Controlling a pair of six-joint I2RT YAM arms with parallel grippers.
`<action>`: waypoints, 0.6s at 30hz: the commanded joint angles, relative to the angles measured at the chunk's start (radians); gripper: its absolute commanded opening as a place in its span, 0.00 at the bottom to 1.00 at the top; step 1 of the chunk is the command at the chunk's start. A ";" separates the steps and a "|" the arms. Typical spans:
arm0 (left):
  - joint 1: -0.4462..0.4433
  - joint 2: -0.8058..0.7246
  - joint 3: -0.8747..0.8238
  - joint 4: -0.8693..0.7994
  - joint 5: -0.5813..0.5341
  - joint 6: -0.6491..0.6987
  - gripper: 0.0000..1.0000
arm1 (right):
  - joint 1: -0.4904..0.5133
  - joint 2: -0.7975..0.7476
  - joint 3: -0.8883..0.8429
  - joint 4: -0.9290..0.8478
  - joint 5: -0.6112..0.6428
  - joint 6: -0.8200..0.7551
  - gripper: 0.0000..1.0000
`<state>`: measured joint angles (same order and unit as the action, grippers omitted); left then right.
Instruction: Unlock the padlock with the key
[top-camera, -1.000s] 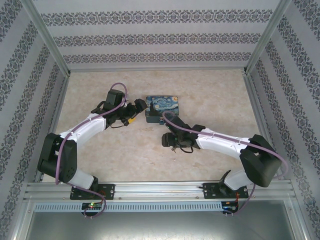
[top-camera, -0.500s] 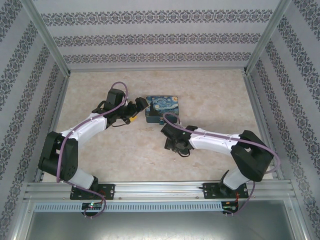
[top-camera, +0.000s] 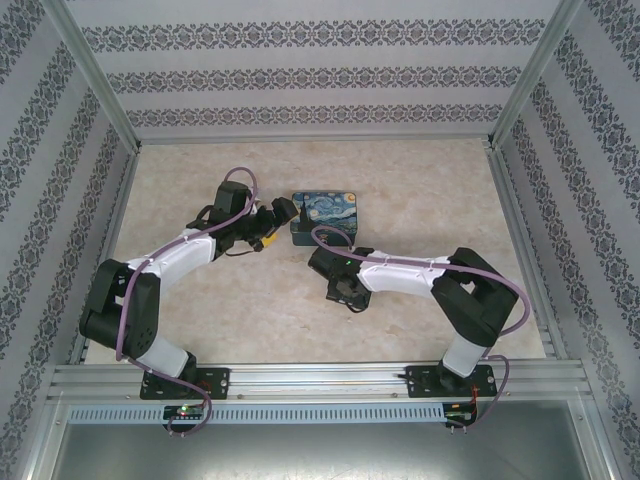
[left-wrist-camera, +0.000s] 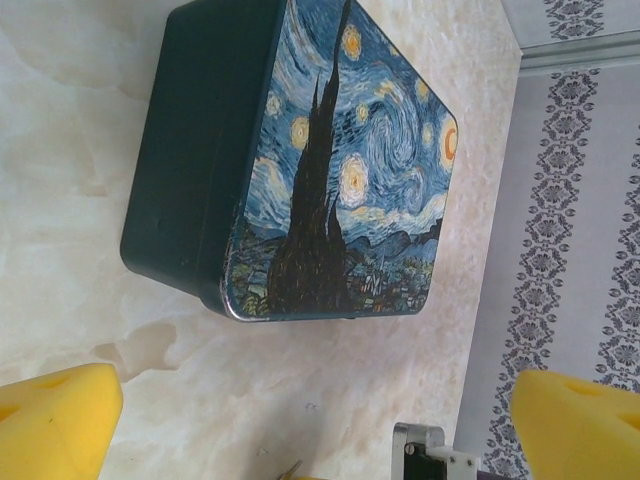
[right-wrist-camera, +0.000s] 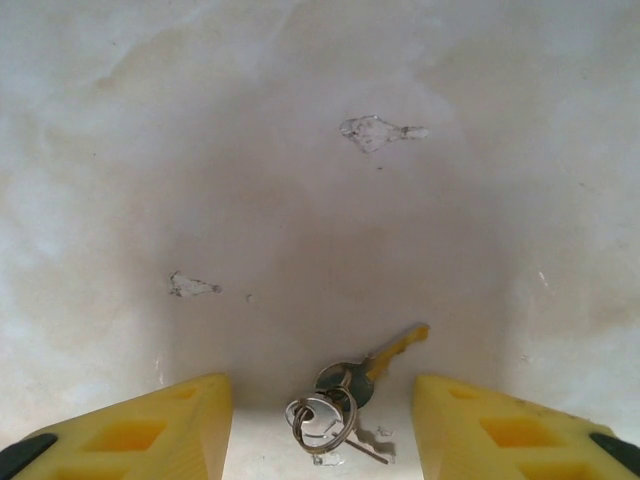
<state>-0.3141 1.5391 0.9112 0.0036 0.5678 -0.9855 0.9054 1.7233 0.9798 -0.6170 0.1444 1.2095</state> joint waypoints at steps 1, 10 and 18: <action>-0.005 0.004 -0.014 0.061 0.021 -0.019 1.00 | 0.013 0.050 0.007 0.005 0.014 0.017 0.48; -0.004 0.003 -0.021 0.065 0.027 -0.021 1.00 | 0.018 0.111 -0.006 0.026 -0.014 -0.039 0.23; -0.004 -0.015 -0.031 0.049 0.012 -0.018 1.00 | -0.036 0.044 -0.152 0.234 -0.124 -0.193 0.00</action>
<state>-0.3141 1.5402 0.8921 0.0345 0.5762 -1.0004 0.8967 1.6939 0.9264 -0.5068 0.1368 1.1110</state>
